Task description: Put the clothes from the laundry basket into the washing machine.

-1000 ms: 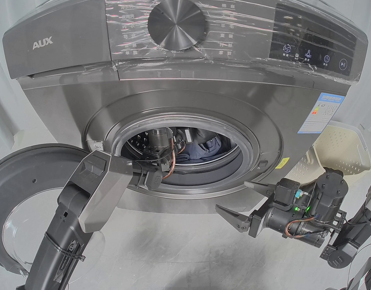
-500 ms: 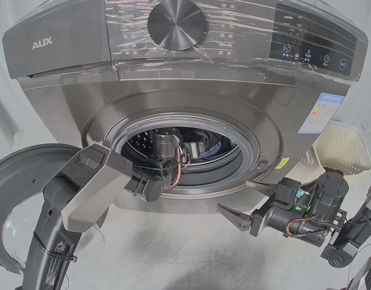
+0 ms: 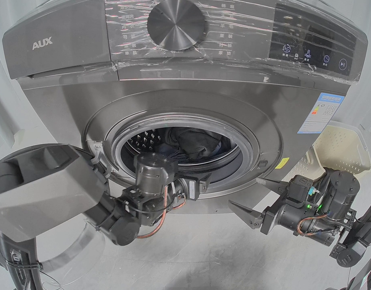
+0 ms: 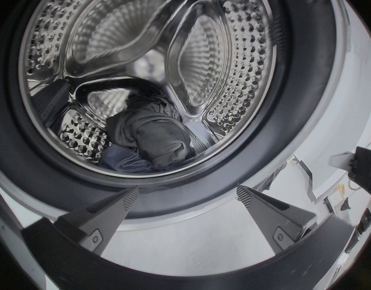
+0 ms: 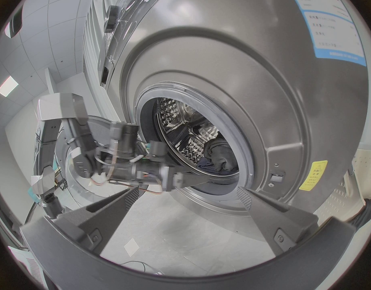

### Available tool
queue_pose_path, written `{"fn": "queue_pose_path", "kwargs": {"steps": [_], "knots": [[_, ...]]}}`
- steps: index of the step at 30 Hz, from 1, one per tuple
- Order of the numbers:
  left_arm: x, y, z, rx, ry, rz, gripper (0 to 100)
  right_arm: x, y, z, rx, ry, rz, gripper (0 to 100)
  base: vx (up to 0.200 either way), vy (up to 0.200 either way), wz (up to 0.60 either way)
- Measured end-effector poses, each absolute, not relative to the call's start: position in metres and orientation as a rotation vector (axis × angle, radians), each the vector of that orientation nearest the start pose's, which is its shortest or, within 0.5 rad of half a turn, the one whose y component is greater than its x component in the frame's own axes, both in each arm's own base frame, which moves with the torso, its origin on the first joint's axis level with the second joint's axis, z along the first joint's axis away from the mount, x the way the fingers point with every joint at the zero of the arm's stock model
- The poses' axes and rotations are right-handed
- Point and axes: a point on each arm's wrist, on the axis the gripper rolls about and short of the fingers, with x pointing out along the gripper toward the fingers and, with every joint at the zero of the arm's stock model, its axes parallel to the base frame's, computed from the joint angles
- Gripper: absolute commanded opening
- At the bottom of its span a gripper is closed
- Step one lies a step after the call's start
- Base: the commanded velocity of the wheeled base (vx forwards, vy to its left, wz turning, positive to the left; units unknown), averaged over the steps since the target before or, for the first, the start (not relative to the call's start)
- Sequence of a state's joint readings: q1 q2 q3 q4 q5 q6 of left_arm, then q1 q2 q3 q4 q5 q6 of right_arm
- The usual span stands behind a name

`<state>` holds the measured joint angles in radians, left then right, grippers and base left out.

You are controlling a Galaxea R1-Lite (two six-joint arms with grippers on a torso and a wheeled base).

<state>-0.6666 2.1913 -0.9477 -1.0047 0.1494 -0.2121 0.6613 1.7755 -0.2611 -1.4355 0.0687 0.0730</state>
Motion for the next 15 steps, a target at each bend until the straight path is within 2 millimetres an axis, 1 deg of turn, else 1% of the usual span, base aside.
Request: {"fn": "queue_pose_path", "kwargs": {"steps": [9, 10, 14, 15], "knots": [[0.234, -0.224, 0.088, -0.102, 0.23, -0.628, 100, 0.175, 0.137, 0.114, 0.04, 0.129, 0.717, 100, 0.0, 0.0, 0.0], [0.228, -0.222, 0.089, -0.101, 0.227, -0.639, 100, 0.173, 0.135, 0.114, 0.039, 0.131, 0.716, 100, 0.0, 0.0, 0.0], [0.2, -0.207, 0.102, -0.113, 0.183, -0.676, 100, 0.161, 0.124, 0.118, 0.04, 0.123, 0.708, 100, 0.0, 0.0, 0.0], [0.194, -0.202, 0.106, -0.116, 0.173, -0.681, 100, 0.158, 0.121, 0.119, 0.041, 0.118, 0.703, 100, -0.2, 0.0, 0.0]]}}
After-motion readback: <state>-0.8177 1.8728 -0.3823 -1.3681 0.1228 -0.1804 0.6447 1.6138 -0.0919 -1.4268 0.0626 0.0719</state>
